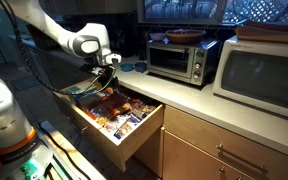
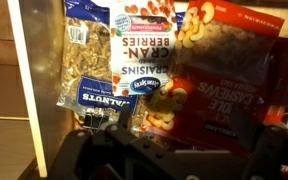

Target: Open the top drawer fully

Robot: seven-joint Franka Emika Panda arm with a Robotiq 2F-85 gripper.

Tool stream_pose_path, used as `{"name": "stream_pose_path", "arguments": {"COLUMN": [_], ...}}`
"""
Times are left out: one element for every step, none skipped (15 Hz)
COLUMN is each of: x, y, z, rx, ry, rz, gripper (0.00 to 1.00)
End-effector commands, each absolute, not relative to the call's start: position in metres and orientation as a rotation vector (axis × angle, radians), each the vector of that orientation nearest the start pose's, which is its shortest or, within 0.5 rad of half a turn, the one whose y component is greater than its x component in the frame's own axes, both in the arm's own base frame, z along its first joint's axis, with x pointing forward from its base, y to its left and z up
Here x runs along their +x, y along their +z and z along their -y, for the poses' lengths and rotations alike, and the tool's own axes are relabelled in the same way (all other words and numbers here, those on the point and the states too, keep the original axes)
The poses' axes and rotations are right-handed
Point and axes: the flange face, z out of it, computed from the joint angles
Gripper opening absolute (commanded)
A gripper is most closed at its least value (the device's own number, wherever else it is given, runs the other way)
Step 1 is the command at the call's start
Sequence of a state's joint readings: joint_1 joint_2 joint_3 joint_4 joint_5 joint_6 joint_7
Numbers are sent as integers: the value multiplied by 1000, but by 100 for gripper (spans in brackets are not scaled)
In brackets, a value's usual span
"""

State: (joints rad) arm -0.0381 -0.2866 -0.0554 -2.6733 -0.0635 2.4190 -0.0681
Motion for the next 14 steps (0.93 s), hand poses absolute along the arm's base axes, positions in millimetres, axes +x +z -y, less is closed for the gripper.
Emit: {"name": "stream_pose_path", "arguments": {"x": [372, 367, 362, 356, 358, 374, 373, 373, 373, 373, 373, 374, 374, 374], "y": [352, 359, 366, 376, 388, 372, 378, 381, 380, 378, 375, 374, 374, 374], "z": [48, 47, 46, 43, 42, 44, 44, 44, 44, 44, 43, 43, 44, 43], "rx": [-3170, -3156, -3152, -3149, -3157, -3164, -3163, -3163, -3163, -3163, -3164, -3164, -3164, -3164], "ry": [-149, -152, -169, -207, -248, -196, -223, -232, -230, -220, -210, -205, -203, -202], "rz": [46, 48, 45, 48, 37, 30, 32, 32, 32, 32, 33, 33, 33, 33], "gripper": [100, 100, 100, 100, 100, 100, 100, 100, 100, 100, 100, 100, 100, 100]}}
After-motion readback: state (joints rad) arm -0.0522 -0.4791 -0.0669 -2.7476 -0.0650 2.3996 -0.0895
